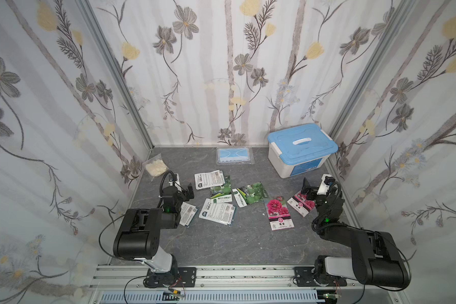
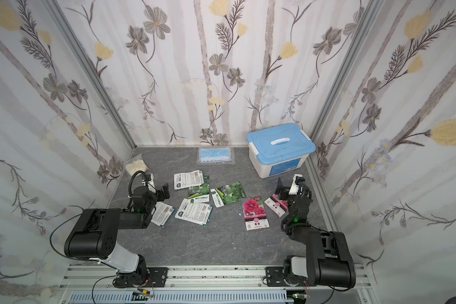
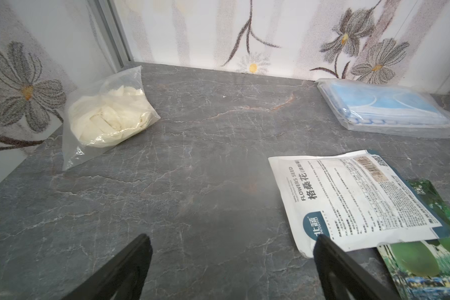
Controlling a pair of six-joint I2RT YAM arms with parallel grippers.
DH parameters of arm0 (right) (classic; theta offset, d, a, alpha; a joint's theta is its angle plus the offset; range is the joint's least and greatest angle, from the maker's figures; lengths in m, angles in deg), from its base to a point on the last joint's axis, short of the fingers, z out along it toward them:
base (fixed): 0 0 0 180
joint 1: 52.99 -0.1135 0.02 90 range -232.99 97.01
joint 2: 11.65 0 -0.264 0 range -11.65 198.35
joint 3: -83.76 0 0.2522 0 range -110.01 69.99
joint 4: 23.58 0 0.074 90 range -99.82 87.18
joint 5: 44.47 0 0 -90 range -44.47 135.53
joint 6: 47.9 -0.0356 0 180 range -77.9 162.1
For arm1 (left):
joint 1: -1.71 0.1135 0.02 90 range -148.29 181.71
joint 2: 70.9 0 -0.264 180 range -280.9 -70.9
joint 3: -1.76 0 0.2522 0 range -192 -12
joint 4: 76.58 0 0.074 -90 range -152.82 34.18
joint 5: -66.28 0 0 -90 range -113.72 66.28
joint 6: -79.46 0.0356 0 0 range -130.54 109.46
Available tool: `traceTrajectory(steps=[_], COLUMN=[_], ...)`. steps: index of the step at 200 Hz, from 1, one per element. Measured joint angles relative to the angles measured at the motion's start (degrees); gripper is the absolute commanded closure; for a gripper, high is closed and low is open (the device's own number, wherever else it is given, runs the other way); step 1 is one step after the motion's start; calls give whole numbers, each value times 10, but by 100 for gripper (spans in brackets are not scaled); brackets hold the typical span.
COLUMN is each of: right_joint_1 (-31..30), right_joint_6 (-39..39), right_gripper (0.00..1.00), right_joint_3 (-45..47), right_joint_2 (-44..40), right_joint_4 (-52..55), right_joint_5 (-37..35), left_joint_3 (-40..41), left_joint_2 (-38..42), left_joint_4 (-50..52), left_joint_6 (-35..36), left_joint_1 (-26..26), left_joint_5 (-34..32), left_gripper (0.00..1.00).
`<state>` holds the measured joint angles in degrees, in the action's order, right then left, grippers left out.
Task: Arrange the seed packets in a row
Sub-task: Pick up the seed packet from the center of the board.
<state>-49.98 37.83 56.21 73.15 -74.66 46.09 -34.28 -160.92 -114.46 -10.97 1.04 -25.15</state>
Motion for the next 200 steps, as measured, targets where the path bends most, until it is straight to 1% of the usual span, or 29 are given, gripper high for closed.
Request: traceTrajectory(steps=[163,176,188,200], right_joint_1=[-2,-3,-10,-17], right_joint_6=[0,1,2,2], right_gripper=[0,0,1,1], right_joint_3=[-2,-2,-16,-62], right_joint_2=[0,-1,-18,-45], right_joint_4=[0,1,38,104], right_joint_5=[0,-1,-8,-26], left_joint_3=[-3,-9,-17,-38], left_joint_2=[0,4,14,33], left_joint_4=[1,18,33,81], left_joint_6=[0,-2,-11,-15], left_joint_1=[6,6,6,3], left_joint_5=[4,2,-11,-39], left_gripper=[0,0,0,0])
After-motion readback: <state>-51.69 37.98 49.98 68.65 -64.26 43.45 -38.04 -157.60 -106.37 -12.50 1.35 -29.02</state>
